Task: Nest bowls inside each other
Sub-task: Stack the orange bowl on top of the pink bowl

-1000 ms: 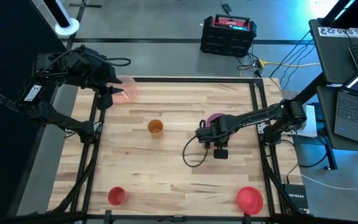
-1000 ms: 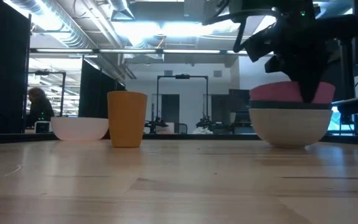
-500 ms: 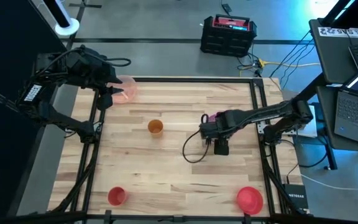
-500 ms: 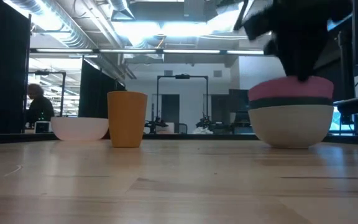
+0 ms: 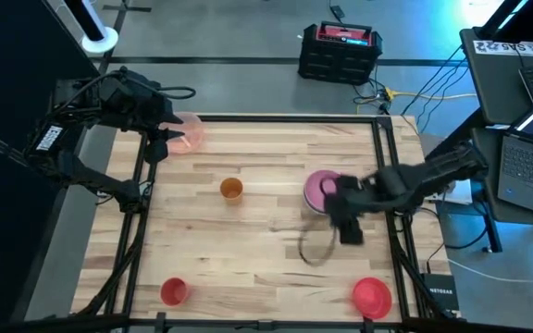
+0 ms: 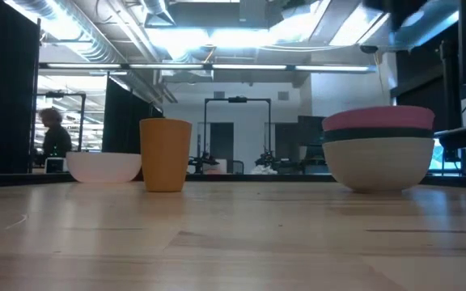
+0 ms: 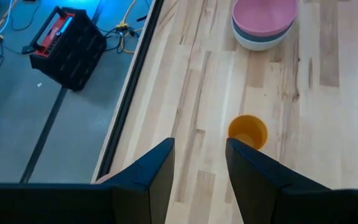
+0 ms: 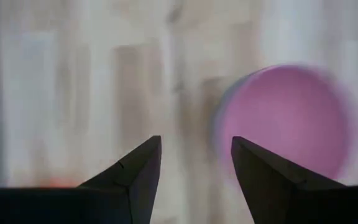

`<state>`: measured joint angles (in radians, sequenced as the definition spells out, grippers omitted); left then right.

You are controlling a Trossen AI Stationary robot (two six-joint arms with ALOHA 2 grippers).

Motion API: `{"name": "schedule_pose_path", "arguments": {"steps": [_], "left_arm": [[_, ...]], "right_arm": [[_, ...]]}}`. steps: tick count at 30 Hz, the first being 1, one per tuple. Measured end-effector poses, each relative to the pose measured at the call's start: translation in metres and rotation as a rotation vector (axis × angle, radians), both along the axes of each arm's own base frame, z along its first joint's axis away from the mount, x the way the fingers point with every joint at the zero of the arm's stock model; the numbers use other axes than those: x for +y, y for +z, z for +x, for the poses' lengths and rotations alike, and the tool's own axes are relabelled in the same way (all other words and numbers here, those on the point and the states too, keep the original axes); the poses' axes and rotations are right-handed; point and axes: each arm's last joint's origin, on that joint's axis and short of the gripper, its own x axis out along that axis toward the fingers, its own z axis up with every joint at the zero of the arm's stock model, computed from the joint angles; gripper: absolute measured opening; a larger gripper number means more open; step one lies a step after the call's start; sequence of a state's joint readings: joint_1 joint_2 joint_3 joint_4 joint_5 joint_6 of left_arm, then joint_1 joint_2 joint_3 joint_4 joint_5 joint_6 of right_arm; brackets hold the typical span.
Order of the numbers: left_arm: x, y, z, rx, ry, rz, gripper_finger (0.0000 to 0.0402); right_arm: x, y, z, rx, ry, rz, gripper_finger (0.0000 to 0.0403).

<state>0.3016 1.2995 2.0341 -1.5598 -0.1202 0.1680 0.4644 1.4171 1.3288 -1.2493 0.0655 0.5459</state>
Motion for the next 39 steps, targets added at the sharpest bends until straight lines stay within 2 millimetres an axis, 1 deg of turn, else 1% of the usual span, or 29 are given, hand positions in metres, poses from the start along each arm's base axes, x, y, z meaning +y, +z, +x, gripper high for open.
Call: {"name": "schedule_pose_path", "arguments": {"steps": [6,11,15,19,22,39], "left_arm": [[0.0,-0.001,0.002,-0.001,0.011,-0.011,0.0131],[0.001,-0.001,0.003,-0.003,0.02,-0.02,0.0131],[0.001,-0.001,0.003,-0.009,0.023,-0.022,0.0131],[0.001,-0.001,0.003,-0.011,0.025,-0.022,0.0131],[0.001,-0.001,0.003,-0.014,0.032,-0.028,0.0131],[0.001,-0.001,0.004,-0.02,0.045,-0.041,0.0131]], "right_arm": [[0.04,-0.004,-0.034,0.018,0.025,0.061,0.0182],[0.067,-0.009,-0.067,0.045,0.045,0.106,0.0182],[0.083,-0.022,-0.09,0.084,0.037,0.102,0.0182],[0.096,-0.04,-0.103,0.081,0.017,0.148,0.0182],[0.102,-0.054,-0.111,0.091,0.007,0.172,0.0182],[0.099,-0.106,-0.117,0.081,-0.041,0.216,0.0182]]}}
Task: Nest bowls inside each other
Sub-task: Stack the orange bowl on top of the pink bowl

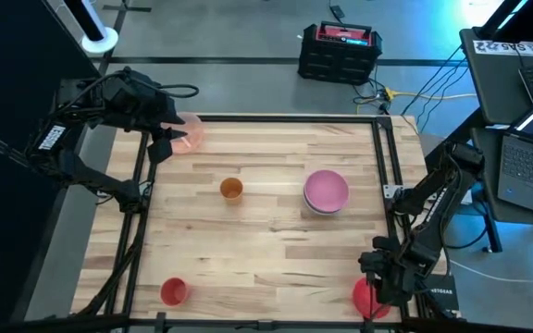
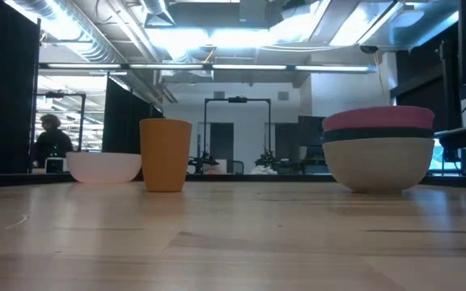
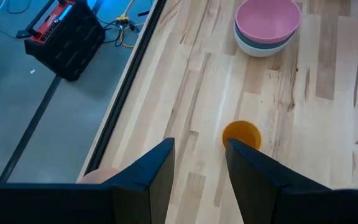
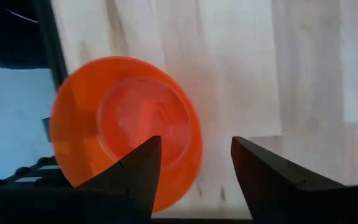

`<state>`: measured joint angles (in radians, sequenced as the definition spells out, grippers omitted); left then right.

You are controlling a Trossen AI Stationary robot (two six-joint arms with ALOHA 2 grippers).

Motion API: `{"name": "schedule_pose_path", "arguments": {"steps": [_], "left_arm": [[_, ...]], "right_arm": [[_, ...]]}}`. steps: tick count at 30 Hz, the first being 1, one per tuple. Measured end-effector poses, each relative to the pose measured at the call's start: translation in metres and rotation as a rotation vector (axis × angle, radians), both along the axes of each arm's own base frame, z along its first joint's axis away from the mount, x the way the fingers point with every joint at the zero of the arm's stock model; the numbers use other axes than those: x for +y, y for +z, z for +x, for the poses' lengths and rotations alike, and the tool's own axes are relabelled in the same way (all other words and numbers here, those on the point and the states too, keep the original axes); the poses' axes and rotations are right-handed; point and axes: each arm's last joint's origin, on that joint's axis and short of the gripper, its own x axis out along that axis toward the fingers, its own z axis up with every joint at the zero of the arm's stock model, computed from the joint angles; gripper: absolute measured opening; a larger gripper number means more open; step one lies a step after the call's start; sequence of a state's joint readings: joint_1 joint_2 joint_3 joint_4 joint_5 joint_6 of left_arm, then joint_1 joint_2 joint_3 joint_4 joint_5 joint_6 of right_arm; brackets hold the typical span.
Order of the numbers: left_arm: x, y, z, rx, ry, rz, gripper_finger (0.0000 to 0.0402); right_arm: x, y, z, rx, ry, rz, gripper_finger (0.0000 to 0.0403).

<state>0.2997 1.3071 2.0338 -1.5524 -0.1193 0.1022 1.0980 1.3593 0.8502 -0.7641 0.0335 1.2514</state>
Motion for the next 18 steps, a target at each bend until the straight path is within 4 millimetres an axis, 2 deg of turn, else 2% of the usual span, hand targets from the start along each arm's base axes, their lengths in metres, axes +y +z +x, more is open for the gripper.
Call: {"name": "schedule_pose_path", "arguments": {"steps": [8,13,18], "left_arm": [[0.0,0.0,0.0,0.0,0.0,0.0,0.0131],[0.0,0.0,0.0,0.001,-0.002,0.001,0.0131],[0.0,0.0,0.0,0.001,-0.002,0.003,0.0131]], "right_arm": [[-0.002,-0.014,-0.001,-0.002,-0.018,0.017,0.0182],[0.002,-0.031,-0.001,0.039,-0.015,0.023,0.0181],[0.0,-0.028,0.006,0.049,-0.038,0.027,0.0134]]}}
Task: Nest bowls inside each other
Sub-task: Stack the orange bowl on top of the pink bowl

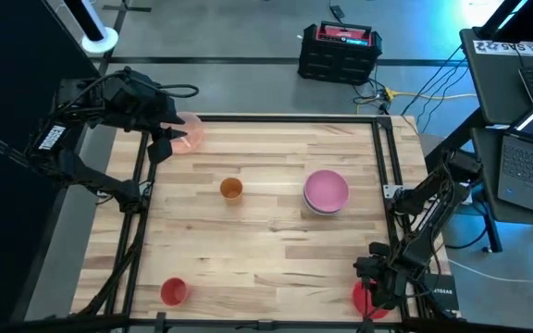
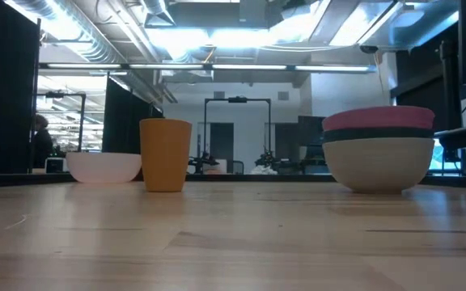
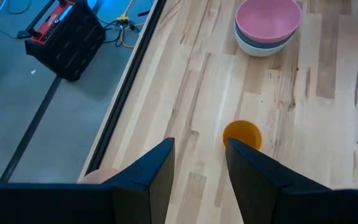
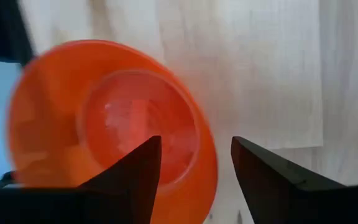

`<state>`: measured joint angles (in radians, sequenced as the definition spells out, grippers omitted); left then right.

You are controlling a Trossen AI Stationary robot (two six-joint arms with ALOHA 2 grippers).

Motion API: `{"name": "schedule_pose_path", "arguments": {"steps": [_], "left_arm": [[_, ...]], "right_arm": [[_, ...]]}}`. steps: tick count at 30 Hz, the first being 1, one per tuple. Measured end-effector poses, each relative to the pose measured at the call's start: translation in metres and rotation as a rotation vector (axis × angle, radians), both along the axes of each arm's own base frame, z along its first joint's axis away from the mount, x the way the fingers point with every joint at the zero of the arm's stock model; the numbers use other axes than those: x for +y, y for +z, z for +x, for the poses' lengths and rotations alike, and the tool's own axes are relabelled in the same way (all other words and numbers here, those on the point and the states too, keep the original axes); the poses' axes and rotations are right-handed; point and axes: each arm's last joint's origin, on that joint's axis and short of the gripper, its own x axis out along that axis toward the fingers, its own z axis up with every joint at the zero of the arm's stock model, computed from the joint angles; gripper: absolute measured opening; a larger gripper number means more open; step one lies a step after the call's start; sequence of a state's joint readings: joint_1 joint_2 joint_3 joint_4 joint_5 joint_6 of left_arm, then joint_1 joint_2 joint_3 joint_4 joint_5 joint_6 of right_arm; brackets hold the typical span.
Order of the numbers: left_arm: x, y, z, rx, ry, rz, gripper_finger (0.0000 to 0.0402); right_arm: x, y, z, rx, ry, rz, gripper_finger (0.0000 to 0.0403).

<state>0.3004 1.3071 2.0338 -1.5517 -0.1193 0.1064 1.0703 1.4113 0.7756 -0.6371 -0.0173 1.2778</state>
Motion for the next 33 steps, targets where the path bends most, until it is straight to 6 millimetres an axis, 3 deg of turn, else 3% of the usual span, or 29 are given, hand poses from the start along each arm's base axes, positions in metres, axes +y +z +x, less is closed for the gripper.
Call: {"name": "schedule_pose_path", "arguments": {"steps": [14,18,25,33], "left_arm": [[0.0,0.0,0.0,-0.002,-0.002,0.004,0.0131],[0.001,0.002,0.002,-0.024,0.0,0.01,0.0131],[0.001,0.002,0.002,-0.023,-0.001,0.011,0.0131],[0.001,0.001,0.001,-0.016,-0.011,0.018,0.0131]], "right_arm": [[-0.006,0.011,0.019,0.024,-0.068,0.012,0.0001],[-0.037,0.041,0.042,-0.066,-0.109,-0.064,0.0],[-0.117,0.074,0.098,-0.218,-0.152,-0.209,0.0],[-0.183,0.09,0.114,-0.179,-0.175,-0.274,0.0]]}}
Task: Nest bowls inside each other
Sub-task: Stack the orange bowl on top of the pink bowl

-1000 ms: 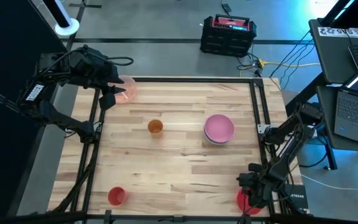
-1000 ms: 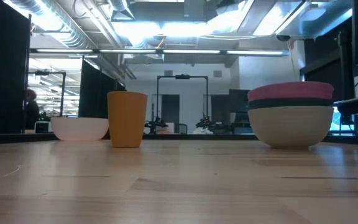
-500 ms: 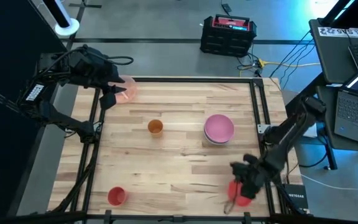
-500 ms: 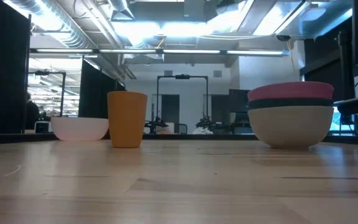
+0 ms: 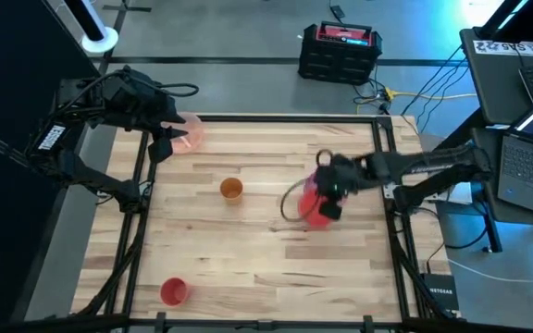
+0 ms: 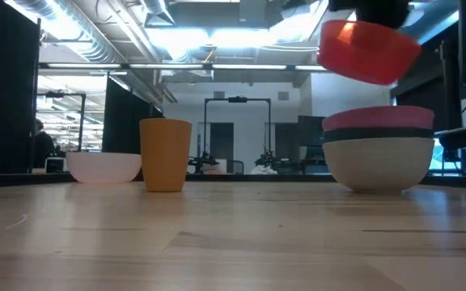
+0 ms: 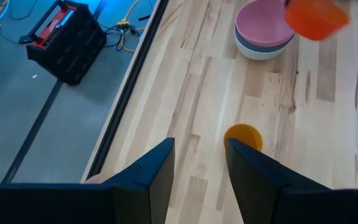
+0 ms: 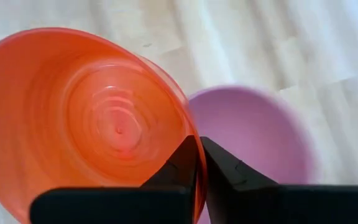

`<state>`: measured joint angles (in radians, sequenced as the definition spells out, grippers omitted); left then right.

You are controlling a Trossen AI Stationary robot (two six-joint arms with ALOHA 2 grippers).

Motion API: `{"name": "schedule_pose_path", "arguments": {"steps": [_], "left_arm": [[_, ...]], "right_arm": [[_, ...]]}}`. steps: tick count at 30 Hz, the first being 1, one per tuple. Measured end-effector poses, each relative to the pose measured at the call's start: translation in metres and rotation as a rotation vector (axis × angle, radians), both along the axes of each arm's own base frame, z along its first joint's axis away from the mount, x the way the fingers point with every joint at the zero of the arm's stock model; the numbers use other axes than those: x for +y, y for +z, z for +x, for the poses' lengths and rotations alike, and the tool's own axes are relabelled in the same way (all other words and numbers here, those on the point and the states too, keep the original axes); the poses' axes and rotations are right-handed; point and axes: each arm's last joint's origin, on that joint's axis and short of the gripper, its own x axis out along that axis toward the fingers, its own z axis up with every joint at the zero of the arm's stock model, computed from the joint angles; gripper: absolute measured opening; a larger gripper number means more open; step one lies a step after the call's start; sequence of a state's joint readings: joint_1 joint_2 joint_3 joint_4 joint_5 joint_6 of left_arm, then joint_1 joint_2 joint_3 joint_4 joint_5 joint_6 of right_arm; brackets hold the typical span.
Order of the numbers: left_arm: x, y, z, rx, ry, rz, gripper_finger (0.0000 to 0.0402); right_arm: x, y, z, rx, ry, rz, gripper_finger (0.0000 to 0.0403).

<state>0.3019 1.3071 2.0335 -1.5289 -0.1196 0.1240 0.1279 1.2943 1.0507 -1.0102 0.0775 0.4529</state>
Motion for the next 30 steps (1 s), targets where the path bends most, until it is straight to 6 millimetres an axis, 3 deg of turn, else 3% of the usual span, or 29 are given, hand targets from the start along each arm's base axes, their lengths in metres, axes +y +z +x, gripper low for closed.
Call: {"name": "schedule_pose_path", "arguments": {"steps": [11,22,30], "left_arm": [[0.0,0.0,0.0,0.011,-0.014,0.01,0.0131],[0.0,0.0,0.0,0.009,-0.014,0.011,0.0131],[0.0,0.0,0.0,0.007,-0.01,0.007,0.0131]], "right_arm": [[-0.089,0.022,-0.012,0.062,-0.042,-0.043,0.0],[-0.094,-0.014,-0.017,0.09,-0.04,0.042,0.0002],[-0.096,-0.01,-0.016,0.082,-0.038,0.003,0.0071]]}}
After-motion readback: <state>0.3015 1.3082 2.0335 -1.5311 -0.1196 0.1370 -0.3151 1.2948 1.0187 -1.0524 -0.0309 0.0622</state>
